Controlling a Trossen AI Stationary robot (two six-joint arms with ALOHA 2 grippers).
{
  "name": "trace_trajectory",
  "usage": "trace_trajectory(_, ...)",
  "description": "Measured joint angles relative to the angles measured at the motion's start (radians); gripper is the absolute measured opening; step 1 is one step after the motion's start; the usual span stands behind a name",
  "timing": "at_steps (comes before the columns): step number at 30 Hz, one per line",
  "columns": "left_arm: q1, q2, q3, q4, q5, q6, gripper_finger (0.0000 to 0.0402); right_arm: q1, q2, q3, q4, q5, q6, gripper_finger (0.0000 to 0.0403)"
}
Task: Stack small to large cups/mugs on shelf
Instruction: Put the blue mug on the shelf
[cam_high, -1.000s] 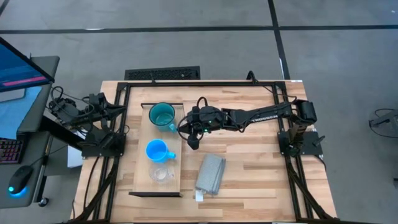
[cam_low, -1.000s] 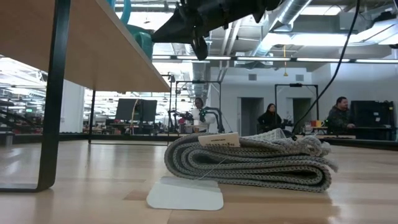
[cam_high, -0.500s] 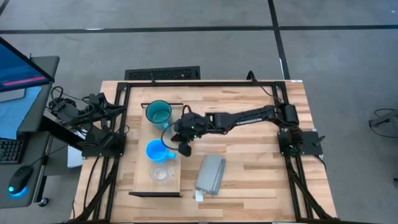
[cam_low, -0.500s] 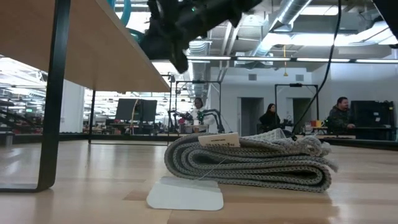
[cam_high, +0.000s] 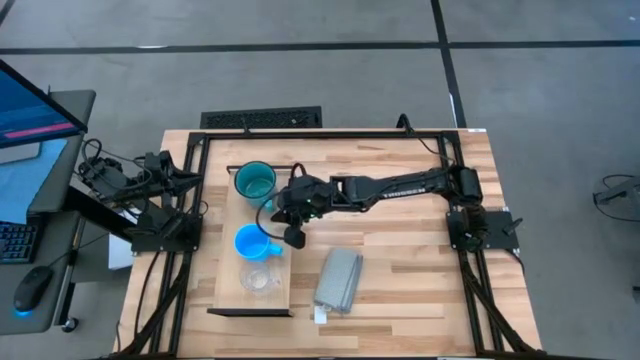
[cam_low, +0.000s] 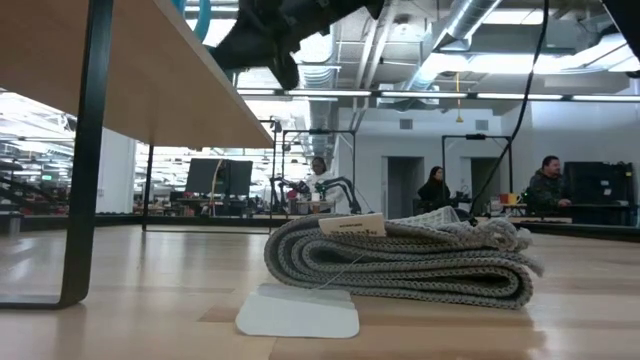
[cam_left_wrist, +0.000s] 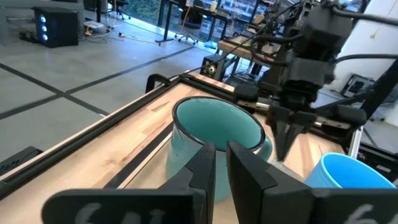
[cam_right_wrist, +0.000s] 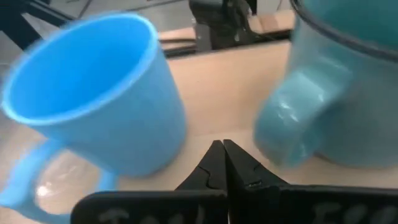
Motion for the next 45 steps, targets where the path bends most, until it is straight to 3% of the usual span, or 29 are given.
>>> trace_trajectory(11,0.0,0.0,0.0,0.001,0.0,-0.003,0.0029,0.003,0.0,0.001,0.025,0.145,-0.016,0.0005)
trace_trajectory(18,0.0,0.0,0.0,0.001,0.002,-0.007,0.0029,-0.007,0.0,0.0,0.007,0.169,-0.023,0.0004)
trace_trajectory(28,0.0,0.0,0.0,0.001,0.002,-0.011,0.0029,-0.027,0.0,-0.002,-0.044,0.314,-0.015,0.0005)
trace_trajectory(45,0.0,0.0,-0.001,-0.031,-0.004,-0.034,0.0029,-0.043,-0.008,-0.002,-0.072,0.291,-0.015,0.0006)
